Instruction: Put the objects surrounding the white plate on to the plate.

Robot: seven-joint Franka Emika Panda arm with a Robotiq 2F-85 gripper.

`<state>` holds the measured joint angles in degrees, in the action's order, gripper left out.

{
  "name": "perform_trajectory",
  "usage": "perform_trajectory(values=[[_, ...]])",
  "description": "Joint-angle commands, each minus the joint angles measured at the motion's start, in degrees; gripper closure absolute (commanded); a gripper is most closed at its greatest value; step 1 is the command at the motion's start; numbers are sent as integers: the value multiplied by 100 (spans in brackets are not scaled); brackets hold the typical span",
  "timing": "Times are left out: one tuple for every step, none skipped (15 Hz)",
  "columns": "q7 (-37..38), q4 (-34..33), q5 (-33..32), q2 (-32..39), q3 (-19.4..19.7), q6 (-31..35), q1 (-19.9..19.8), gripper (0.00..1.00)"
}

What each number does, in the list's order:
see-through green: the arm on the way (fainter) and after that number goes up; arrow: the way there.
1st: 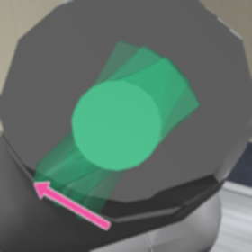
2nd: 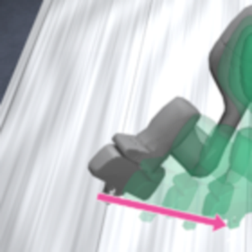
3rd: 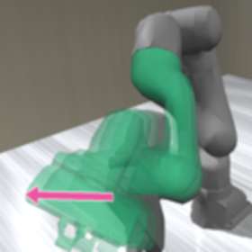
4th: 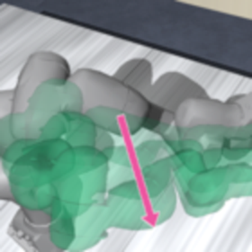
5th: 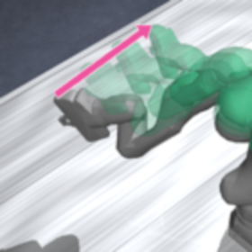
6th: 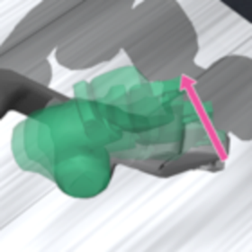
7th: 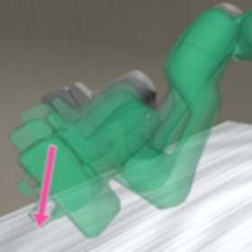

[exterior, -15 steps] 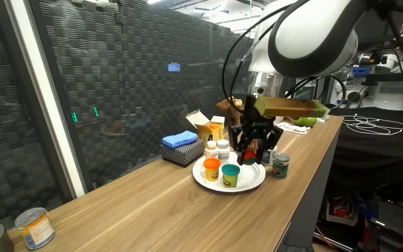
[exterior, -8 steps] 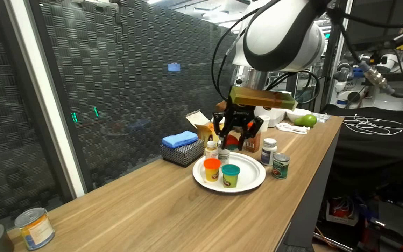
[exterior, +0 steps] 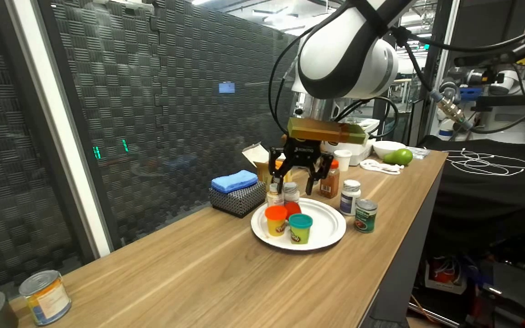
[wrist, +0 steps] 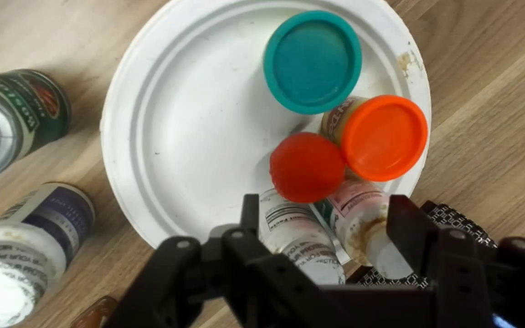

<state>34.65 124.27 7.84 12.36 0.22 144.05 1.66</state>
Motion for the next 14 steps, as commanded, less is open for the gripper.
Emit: perform_trajectory(values=[[-186, -188, 199, 0, 29, -212, 4, 0], [-206, -168, 223, -21, 26, -210, 3, 0], [-207, -158, 223, -28, 30, -203, 6, 0], [-227, -135, 248, -45, 25, -184, 4, 0], [-254, -103, 279, -68, 19, -155, 0, 0], [-259, -73, 298, -100, 24, -128, 0, 0], [-221, -41, 346, -158, 38, -68, -3, 0], [-175, -26, 398, -206, 50, -22, -11, 0], [-185, -23, 554, -284, 44, -1, -48, 0], [-200, -13, 815, -375, 23, 67, -99, 0], [-184, -2, 1082, -452, 9, 159, -137, 0], [-69, 23, 1260, -574, 38, 253, -160, 0], [20, 44, 1378, -665, 71, 379, -177, 0], [134, 74, 1444, -767, 114, 488, -203, 0]])
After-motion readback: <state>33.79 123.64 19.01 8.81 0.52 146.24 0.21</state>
